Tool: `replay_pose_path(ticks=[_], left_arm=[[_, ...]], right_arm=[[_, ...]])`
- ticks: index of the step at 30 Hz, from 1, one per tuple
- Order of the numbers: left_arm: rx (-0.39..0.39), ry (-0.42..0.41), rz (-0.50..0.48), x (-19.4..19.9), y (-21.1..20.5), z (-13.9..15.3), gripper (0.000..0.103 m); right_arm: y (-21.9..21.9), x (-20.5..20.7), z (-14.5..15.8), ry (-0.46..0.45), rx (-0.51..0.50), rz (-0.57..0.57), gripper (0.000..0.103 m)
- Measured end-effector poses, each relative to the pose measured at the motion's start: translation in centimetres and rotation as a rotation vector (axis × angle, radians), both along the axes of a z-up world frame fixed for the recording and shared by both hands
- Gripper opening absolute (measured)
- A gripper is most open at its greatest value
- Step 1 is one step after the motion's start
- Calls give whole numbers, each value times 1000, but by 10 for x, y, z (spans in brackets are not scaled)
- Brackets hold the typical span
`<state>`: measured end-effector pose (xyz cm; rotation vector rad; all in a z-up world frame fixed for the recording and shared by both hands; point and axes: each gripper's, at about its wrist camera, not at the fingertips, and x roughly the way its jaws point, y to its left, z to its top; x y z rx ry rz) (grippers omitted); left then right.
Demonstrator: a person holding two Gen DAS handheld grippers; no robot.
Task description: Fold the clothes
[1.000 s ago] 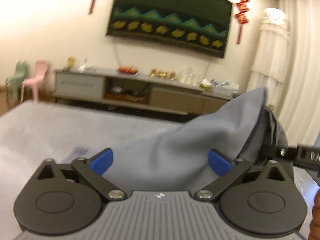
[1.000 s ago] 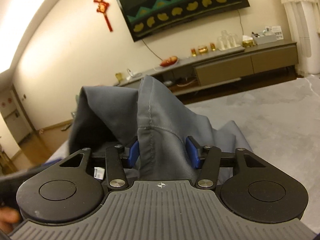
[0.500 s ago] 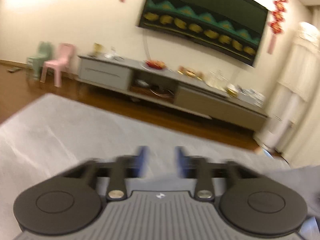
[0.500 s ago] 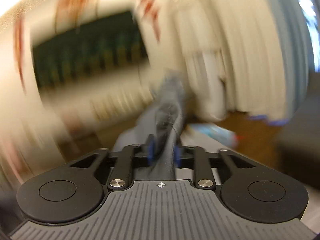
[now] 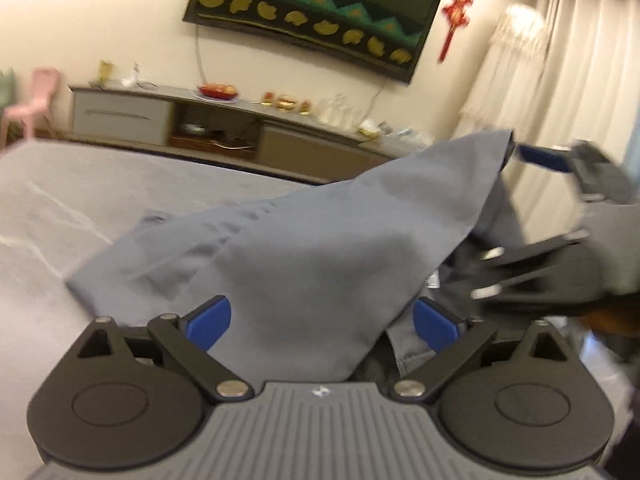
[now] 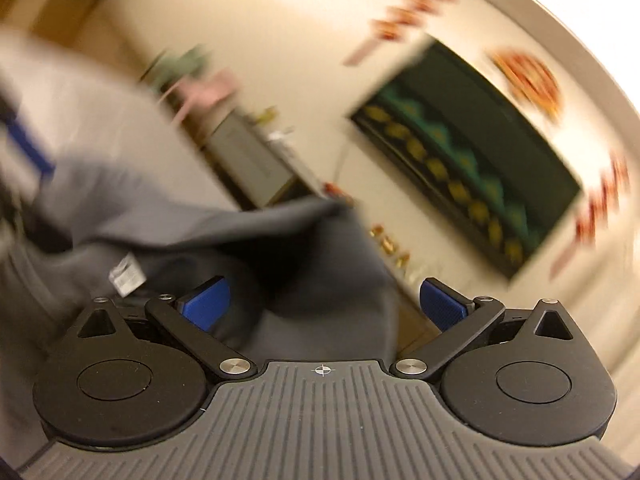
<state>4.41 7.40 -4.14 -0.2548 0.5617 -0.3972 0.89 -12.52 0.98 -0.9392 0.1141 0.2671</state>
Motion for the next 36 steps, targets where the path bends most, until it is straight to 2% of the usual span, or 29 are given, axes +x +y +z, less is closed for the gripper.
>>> replay_pose_path(ticks=[2,3,4,5,6,7,10,11,12,14,17,19,21,22,23,24,25,26,27,29,30,33,34,36], left_arm=[[-77,29,-49,3,5,-3,101],[-105,43,-66,6,7,-3,101],[-119,43,-78,6,7,-2,101],[-112,28,-81,4,5,-1,101],[-105,13,-84,3,4,0,101],[-95,-2,-85,1,3,2,101],[-36,-44,-84,-7,-4,2,103],[-19,-49,-92,-9,-8,1,103],[3,-53,-95,-10,-13,-2,103],[52,-60,-86,-9,-23,-7,103],[104,-53,-57,0,-37,-16,103],[131,-29,-29,9,-44,-21,103],[153,7,4,19,-50,-25,103],[164,24,21,24,-53,-27,103],[170,40,38,29,-55,-29,103],[165,49,57,31,-55,-28,103],[160,58,76,33,-54,-27,103],[154,68,95,35,-53,-26,103],[149,77,113,35,-52,-25,103],[136,96,147,30,-43,-26,103],[138,99,153,30,-41,-25,103],[182,82,149,31,-39,-15,103],[199,77,144,32,-40,-11,103],[206,82,142,33,-36,-14,103]], right_arm=[[26,20,-13,-43,-184,40,98],[38,28,-18,-67,-265,60,91],[51,29,-20,-74,-317,85,75],[59,33,-9,-37,-292,99,6],[64,40,11,23,-218,101,0],[62,44,35,57,-92,100,0],[4,36,117,64,497,29,0],[-25,30,135,65,682,-4,0],[-56,22,136,61,805,-62,0],[-114,8,119,42,981,-219,0],[-186,-9,66,84,1093,-468,0],[-233,-26,13,165,1191,-639,1],[-265,-33,-33,270,1309,-759,8],[-282,-32,-52,345,1388,-807,11],[-289,-31,-61,389,1410,-809,14],[-287,-30,-62,406,1388,-786,24],[-279,-28,-57,387,1323,-761,33],[-265,-31,-52,344,1228,-738,54],[-247,-38,-45,295,1103,-707,75],[-198,-55,-32,174,781,-615,95],[-172,-57,-34,124,630,-559,96],[-99,-54,-38,34,260,-394,96],[-79,-52,-38,19,179,-339,96],[-50,-54,-35,31,130,-220,96]])
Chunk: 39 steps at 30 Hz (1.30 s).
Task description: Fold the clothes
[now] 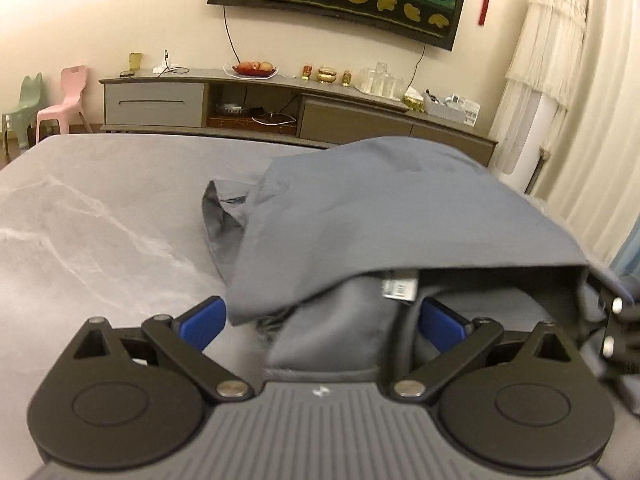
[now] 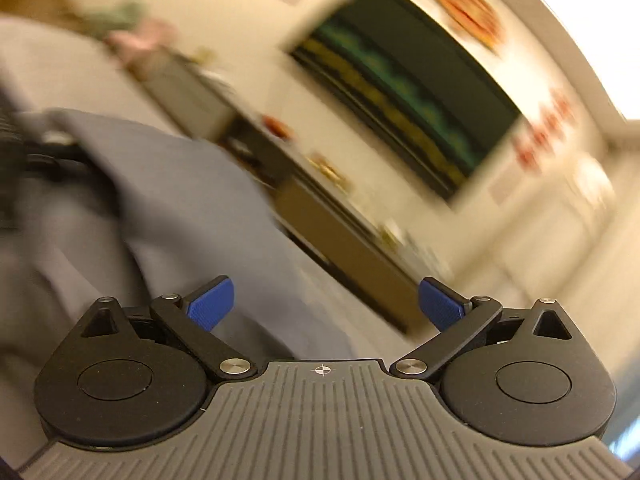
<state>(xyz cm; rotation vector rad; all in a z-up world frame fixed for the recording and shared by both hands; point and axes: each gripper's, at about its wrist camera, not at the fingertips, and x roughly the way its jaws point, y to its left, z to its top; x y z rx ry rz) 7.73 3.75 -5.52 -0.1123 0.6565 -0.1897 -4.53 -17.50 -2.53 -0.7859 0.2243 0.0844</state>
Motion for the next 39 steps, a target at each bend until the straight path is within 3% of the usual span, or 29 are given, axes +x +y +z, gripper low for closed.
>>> replay_pose_path(ticks=[4,7,8,9,10,11,13,14,15,16,18,21,23,25,28,31,32,34,36,39], left_arm=[[-78,11,0,-1,15,-12,103],[-145,47,1,1,24,-23,103],[-166,55,-3,2,26,-23,103],[-181,55,-10,4,27,-23,103],[-198,48,-16,5,28,-22,100],[-206,42,-27,7,30,-20,92],[-195,38,-86,12,28,-17,38],[-193,25,-89,12,28,-14,30],[-190,12,-92,11,28,-12,14],[-182,-6,-88,10,28,-8,8],[-159,-72,-34,3,37,9,7],[-228,-154,109,-8,81,40,6],[-258,-192,232,-15,114,53,6],[-248,-155,329,-12,135,52,7],[-292,-48,358,-5,148,38,7],[-257,-43,333,-6,141,37,7],[-249,-58,318,-7,138,40,6],[-257,-107,265,-10,135,57,5],[-307,-190,202,-15,141,85,5],[-415,-347,137,-34,162,148,5]], right_arm=[[57,16,-3,87,-13,180,97],[92,16,-14,146,-122,274,94],[102,23,-16,149,-152,276,80],[107,31,-16,168,-157,261,39],[106,36,-9,191,-127,234,15],[102,39,3,208,-82,201,0],[82,54,50,212,129,169,0],[67,56,70,188,226,140,0],[53,57,89,145,297,101,0],[36,56,105,84,340,50,0],[-11,44,138,-65,403,-87,0],[-118,21,171,-204,625,-344,0],[-180,6,168,-220,733,-488,0],[-225,-11,140,-147,851,-571,0],[-241,-23,81,35,982,-549,0],[-230,-27,32,213,1038,-494,0],[-222,-29,30,218,1026,-461,0],[-202,-28,45,156,988,-386,0],[-202,-20,74,70,1012,-340,0],[-230,-23,148,-142,1108,-275,0]])
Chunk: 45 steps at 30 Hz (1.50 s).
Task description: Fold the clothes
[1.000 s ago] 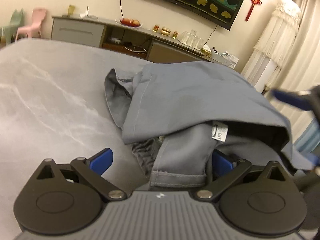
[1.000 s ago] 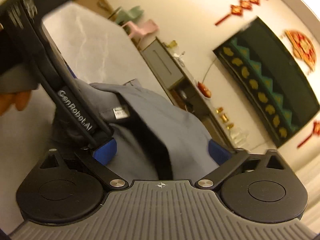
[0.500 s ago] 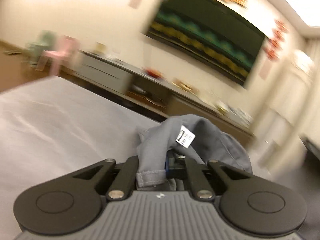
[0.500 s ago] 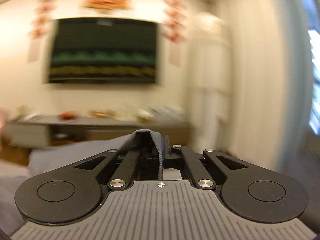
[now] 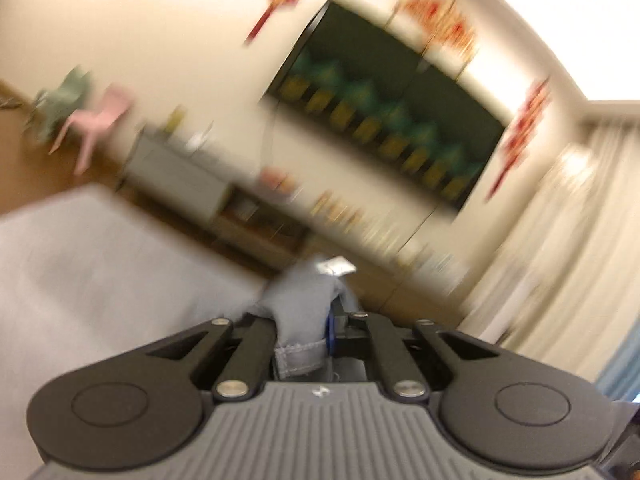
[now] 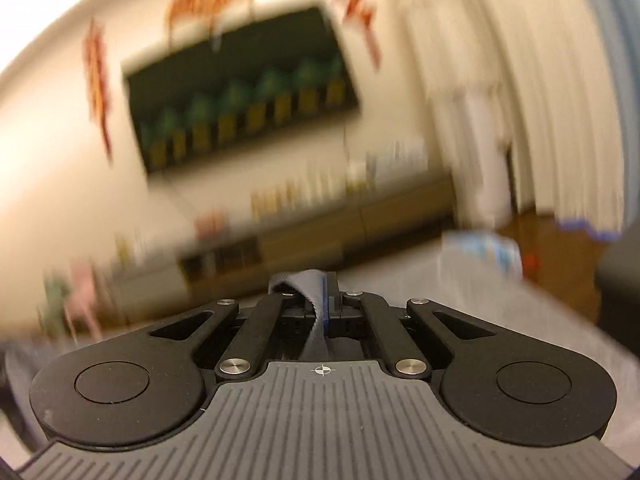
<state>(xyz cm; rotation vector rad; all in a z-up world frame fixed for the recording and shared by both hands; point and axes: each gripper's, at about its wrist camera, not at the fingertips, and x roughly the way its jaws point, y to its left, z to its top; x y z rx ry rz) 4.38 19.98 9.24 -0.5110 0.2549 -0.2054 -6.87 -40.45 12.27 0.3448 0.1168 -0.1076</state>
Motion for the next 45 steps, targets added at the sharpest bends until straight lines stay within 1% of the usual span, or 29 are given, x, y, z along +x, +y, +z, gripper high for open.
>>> replay_pose_path(ticks=[2,5,7,9,12,14,16,17,18,20,21,22,23,25,26,27,28,29,30,32,34,36,38,39,40,41,42,43,45], left_arm=[[-40,-97,-28,-11,10,44,5],[-50,-215,-15,-13,15,102,5],[-37,-207,27,10,12,131,5],[24,-128,92,52,4,142,5],[155,90,191,135,-2,116,5],[255,247,199,179,2,68,6],[293,421,236,194,11,8,13],[262,472,241,187,20,-16,17],[220,508,242,178,30,-39,24],[68,491,232,142,56,-70,39],[-4,468,257,121,72,-80,58],[-61,444,308,98,86,-88,66],[-117,428,353,79,102,-93,67],[-210,424,396,65,130,-77,67],[-214,361,381,58,134,-64,68],[-209,303,374,49,137,-51,73],[-180,276,382,38,134,-43,85],[-155,282,364,31,127,-44,91],[-130,289,347,23,120,-46,96],[-80,302,312,9,106,-49,96],[-5,370,267,0,86,-60,96],[93,438,245,-7,70,-72,96],[158,448,205,-16,58,-74,98],[184,446,192,-20,55,-75,100],[206,445,181,-25,54,-76,102],[213,451,177,-31,57,-79,102],[206,461,164,-34,62,-85,103],[197,472,151,-36,66,-91,103],[181,481,120,-39,71,-96,103]], right_arm=[[-13,-8,45,-117,-15,-53,0],[-27,8,109,-209,-74,-132,0],[-37,50,140,-190,-107,-177,0],[-47,104,150,-114,-152,-229,0],[-60,199,108,108,-178,-274,0],[-58,238,50,264,-210,-272,0],[-50,263,-14,415,-219,-232,3],[-46,264,-45,484,-185,-170,18],[-40,261,-74,539,-148,-100,37],[-29,244,-123,599,-81,29,50],[-25,227,-137,595,-61,55,51],[-22,208,-147,591,-42,75,51],[-19,193,-153,585,-20,92,51],[-1,165,-150,567,-3,153,51],[13,153,-145,542,-14,207,57],[28,141,-139,517,-25,260,72],[46,126,-138,505,-57,331,81],[67,110,-139,503,-106,414,92],[88,93,-140,501,-155,497,95],[129,61,-146,517,-263,654,95],[163,39,-167,591,-400,757,95],[186,26,-192,658,-548,779,95],[198,22,-210,712,-649,783,93],[200,21,-218,735,-694,769,88],[197,23,-221,743,-704,761,87],[192,26,-220,740,-688,763,66],[187,30,-220,746,-662,763,29],[182,33,-216,740,-671,737,2],[171,36,-202,692,-751,641,0]])
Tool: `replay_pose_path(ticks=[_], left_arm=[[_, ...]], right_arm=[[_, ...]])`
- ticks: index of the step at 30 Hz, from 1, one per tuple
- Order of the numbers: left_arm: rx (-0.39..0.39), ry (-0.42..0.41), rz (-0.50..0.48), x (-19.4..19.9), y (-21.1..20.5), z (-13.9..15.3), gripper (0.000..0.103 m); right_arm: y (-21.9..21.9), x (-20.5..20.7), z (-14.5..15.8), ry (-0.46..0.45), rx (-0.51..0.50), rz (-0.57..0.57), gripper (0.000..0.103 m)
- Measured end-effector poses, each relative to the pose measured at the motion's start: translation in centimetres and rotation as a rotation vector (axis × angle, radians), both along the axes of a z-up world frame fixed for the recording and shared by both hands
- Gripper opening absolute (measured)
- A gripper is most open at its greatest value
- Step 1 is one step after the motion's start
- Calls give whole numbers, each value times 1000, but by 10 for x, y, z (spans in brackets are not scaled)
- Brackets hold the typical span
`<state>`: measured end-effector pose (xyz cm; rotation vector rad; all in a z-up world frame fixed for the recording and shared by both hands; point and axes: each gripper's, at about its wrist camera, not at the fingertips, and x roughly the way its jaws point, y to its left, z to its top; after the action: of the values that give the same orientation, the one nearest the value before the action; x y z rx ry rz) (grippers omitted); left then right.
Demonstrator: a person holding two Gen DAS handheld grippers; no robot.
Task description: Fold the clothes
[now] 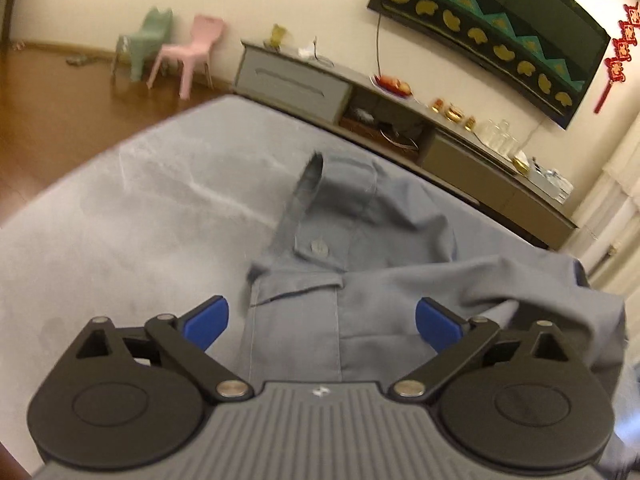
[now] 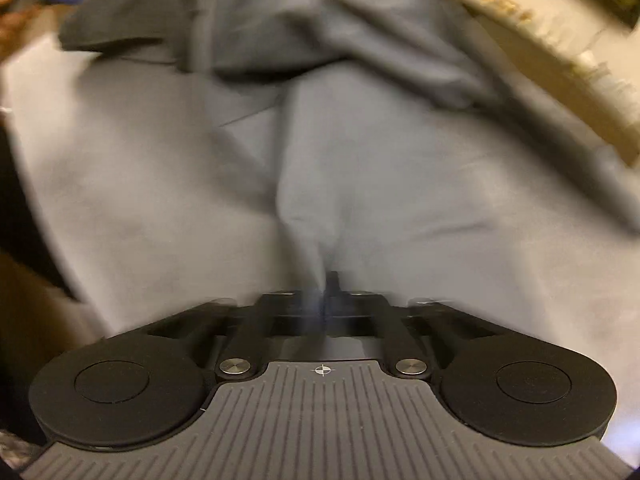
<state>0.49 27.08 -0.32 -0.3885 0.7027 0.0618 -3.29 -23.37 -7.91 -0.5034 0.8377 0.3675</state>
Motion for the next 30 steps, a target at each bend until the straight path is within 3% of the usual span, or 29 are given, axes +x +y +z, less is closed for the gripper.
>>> replay_pose_path(ticks=[2,7,11,13,15,19,22,23,24,25,27,30], left_arm=[[0,-3,-28,-6,5,2,103],[-1,-12,-108,-11,-3,0,103],[58,-8,-107,-12,-6,-1,103],[88,-18,-44,-16,0,1,103],[55,-11,-7,-19,11,0,103],[56,67,-120,-11,0,-12,103],[57,90,-194,1,-13,-21,102],[56,91,-218,5,-16,-23,91],[65,89,-244,10,-20,-23,38],[64,74,-252,14,-20,-21,8],[1,-25,-159,13,2,-4,6],[-93,-172,-18,13,34,22,5]], right_arm=[[-13,4,13,-113,-46,-50,0],[-58,33,87,-447,-86,-233,0],[-86,61,105,-569,-55,-355,0],[-101,75,92,-588,-33,-425,0],[-116,85,75,-574,5,-493,0],[-142,83,58,-474,121,-540,0],[-145,77,53,-467,111,-532,4],[-143,73,51,-446,109,-531,6],[-140,73,48,-419,106,-523,6],[-138,76,43,-396,101,-513,3],[-144,75,47,-403,144,-511,0],[-160,46,79,-572,237,-598,0]])
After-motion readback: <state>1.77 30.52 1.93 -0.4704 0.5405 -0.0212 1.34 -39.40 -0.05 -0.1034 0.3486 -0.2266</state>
